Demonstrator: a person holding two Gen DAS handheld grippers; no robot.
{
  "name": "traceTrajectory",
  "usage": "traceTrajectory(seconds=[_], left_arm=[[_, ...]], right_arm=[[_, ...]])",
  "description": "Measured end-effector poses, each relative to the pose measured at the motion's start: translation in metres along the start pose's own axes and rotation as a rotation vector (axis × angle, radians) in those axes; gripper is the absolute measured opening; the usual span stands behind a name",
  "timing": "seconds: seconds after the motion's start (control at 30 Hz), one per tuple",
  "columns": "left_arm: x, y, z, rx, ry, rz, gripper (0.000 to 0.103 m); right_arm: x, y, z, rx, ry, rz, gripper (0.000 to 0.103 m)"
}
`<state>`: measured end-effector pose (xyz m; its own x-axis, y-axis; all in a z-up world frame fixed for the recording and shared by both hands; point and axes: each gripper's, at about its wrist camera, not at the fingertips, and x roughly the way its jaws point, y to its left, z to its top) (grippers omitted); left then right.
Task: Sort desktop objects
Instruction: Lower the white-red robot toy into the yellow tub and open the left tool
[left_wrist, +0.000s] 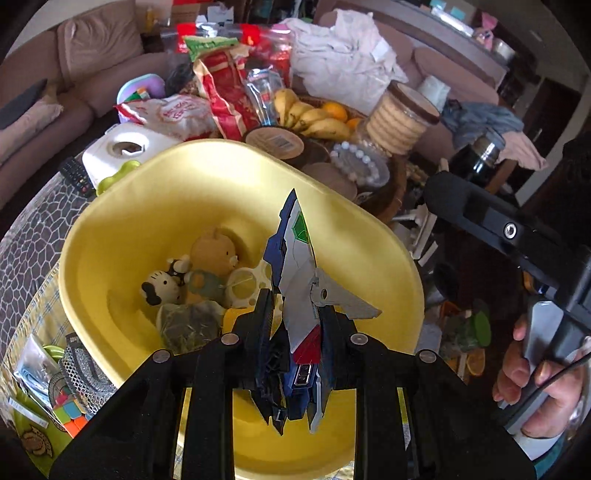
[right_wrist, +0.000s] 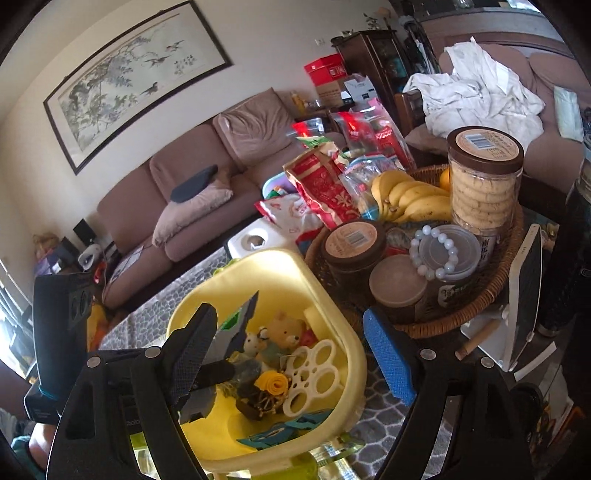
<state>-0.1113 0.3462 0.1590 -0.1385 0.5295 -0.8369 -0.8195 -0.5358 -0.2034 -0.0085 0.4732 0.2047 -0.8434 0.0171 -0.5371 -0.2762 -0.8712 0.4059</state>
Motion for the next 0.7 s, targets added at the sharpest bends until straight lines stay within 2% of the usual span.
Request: traceTrajectory(seconds=[0.13, 0.37, 0.57, 0.63, 0.7], left_arm=[[0.020, -0.007, -0.009, 0.049, 0.074, -0.027, 0.022], [0.042, -0.016, -0.021, 0.117, 0.160, -0.085, 0.022], [0.046, -0.013, -0.020, 0.125, 0.207, -0.159, 0.023], [0.043, -0.009, -0.020, 0.122, 0.200, -0.177, 0.033], [0.036, -0.005, -0.021, 0.113, 0.176, -0.192, 0.049]], right_arm=[[-0.001, -0.003, -0.004, -0.007, 0.004, -0.021, 0.083], [0.000, -0.009, -0.005, -0.001, 0.009, -0.033, 0.083], [0.004, -0.008, -0.006, -0.010, 0.025, -0.038, 0.083], [0.005, -0.007, -0.006, -0.012, 0.026, -0.038, 0.083], [0.005, -0.006, -0.007, -0.016, 0.026, -0.039, 0.083]])
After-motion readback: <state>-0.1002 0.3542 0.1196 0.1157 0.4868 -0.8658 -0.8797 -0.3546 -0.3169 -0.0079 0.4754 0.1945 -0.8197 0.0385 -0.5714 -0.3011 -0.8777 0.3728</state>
